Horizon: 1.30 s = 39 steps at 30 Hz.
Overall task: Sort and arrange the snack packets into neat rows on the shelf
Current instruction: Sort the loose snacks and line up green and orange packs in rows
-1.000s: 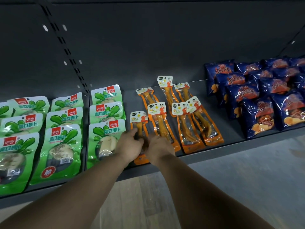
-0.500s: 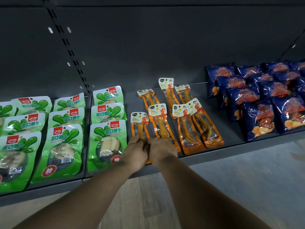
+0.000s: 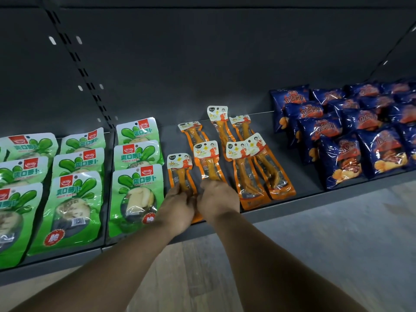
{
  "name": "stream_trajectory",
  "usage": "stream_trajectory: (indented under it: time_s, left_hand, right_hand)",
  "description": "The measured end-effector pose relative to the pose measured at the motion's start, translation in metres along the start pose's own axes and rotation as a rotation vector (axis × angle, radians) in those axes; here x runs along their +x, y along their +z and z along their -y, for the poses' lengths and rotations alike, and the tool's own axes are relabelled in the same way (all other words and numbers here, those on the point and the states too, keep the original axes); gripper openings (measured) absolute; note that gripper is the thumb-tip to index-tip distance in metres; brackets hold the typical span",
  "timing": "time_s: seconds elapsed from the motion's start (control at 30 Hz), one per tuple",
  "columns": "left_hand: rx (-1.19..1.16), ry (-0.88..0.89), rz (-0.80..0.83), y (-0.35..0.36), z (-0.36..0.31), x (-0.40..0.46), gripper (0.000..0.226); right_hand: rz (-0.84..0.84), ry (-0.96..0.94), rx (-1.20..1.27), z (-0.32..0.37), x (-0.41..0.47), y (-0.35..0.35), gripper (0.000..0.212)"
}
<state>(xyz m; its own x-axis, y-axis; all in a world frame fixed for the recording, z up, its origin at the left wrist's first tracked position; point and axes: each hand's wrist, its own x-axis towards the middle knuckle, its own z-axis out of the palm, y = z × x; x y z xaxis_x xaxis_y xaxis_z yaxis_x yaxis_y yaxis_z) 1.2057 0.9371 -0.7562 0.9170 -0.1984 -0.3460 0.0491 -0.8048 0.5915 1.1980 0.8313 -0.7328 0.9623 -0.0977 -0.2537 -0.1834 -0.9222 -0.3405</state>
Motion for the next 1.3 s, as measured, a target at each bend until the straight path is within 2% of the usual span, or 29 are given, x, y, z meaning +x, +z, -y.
stream_trajectory:
  time_s: [0.17,0.43,0.7,0.93,1.13,1.3]
  left_hand:
    - [0.036,0.008,-0.061,0.003,-0.002,0.002,0.04]
    - [0.104,0.017,-0.065,-0.008,-0.034,0.015,0.052]
    - [0.182,-0.016,-0.025,-0.001,-0.039,0.012,0.054]
    - [0.297,-0.044,-0.001,-0.012,-0.014,0.007,0.056]
    - [0.435,-0.044,0.078,-0.007,-0.003,0.0,0.06]
    - [0.442,-0.037,0.109,-0.005,0.0,-0.001,0.061]
  right_hand:
    - [-0.06,0.08,0.076,-0.007,0.002,-0.002,0.03]
    - [-0.118,0.148,0.092,-0.026,0.009,-0.013,0.035]
    - [-0.116,0.108,0.028,-0.038,0.016,-0.01,0.035]
    - [-0.153,0.011,0.001,-0.015,0.028,0.0,0.035]
    - [-0.018,-0.037,-0.091,-0.014,0.027,0.014,0.043]
    - [-0.039,-0.03,-0.106,-0.012,0.027,0.016,0.042]
